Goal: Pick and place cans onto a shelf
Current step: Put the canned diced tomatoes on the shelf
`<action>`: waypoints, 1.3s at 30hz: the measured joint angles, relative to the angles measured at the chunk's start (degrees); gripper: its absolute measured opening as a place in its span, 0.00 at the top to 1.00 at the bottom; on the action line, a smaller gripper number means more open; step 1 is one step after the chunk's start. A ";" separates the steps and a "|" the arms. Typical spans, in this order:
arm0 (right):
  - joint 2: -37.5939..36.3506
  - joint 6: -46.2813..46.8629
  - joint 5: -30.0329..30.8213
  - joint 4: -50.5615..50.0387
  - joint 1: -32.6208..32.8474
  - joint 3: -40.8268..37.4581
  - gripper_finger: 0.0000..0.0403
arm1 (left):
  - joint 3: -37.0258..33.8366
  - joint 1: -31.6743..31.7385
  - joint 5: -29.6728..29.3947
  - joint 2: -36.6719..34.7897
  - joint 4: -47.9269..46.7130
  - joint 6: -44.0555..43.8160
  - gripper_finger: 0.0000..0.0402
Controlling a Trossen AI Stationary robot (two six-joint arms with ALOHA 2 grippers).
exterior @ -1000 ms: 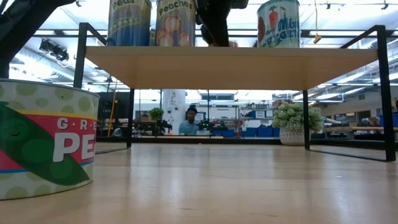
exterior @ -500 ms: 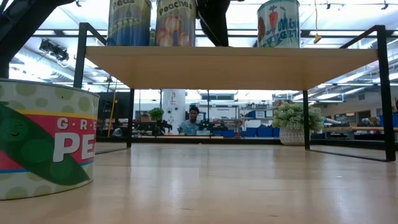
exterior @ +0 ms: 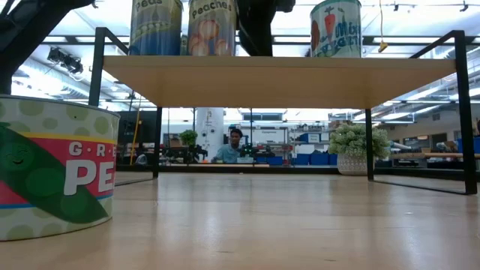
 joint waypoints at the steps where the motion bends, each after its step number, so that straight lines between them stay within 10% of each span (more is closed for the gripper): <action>1: 0.00 0.02 0.02 0.00 0.15 0.00 0.13 | 0.04 0.02 -0.51 -0.02 -0.04 0.00 0.03; 26: -3.03 0.85 -1.01 1.72 1.26 -9.39 0.13 | 1.59 -2.64 -5.87 -9.47 5.86 -5.03 0.03; 39: 0.14 1.96 -4.51 21.05 -1.19 -29.44 0.13 | 1.57 -4.92 -11.39 -22.16 -2.56 -19.54 0.03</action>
